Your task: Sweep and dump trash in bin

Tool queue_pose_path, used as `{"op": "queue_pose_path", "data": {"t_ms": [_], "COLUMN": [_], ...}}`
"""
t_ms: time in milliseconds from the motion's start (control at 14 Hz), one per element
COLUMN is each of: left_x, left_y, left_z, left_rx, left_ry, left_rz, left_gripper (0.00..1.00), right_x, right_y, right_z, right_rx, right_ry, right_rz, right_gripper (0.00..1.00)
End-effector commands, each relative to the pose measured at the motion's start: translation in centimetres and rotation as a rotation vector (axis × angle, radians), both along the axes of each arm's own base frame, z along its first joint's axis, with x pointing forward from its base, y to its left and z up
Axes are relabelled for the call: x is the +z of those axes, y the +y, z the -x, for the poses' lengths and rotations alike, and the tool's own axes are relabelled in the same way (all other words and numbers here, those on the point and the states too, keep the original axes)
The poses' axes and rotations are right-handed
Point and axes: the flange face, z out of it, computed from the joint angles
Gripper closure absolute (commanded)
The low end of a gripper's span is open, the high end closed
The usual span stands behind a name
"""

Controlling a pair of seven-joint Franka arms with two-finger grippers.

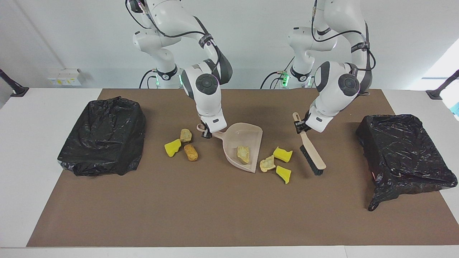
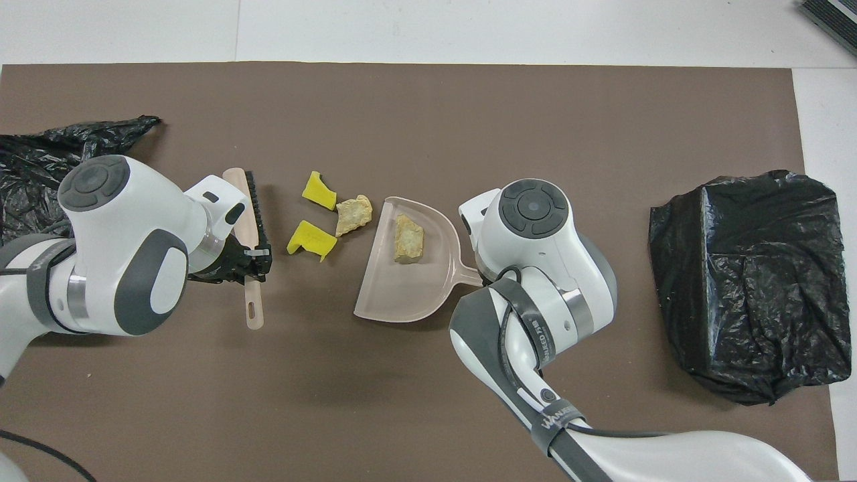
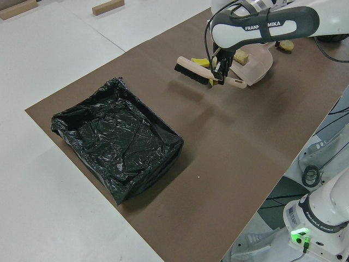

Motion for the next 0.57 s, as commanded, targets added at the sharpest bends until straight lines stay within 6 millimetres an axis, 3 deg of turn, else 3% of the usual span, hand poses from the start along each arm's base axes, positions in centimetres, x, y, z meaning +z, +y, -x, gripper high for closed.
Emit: {"op": "queue_pose_path", "data": {"t_ms": [0, 214, 499], "left_x": [-0.3, -0.3, -1.4], "left_y": [-1.7, -3.6, -10.1], "left_z": [-1.9, -1.1, 3.8], "left_rx": [-0.151, -0.262, -0.384], "left_ry": [-0.015, -0.007, 0.029], "left_rz": [-0.003, 0.012, 0.012], "left_gripper": [1.00, 1.00, 1.00], "right_x": [0.3, 0.3, 0.3], "right_y": [-0.5, -0.5, -0.5], "right_z": [0.8, 0.8, 0.8], "right_rx": [-0.030, -0.030, -0.030], "right_ry": [-0.017, -0.017, -0.017], "right_rz": [-0.005, -0.005, -0.005], "right_gripper": [1.00, 1.00, 1.00]}}
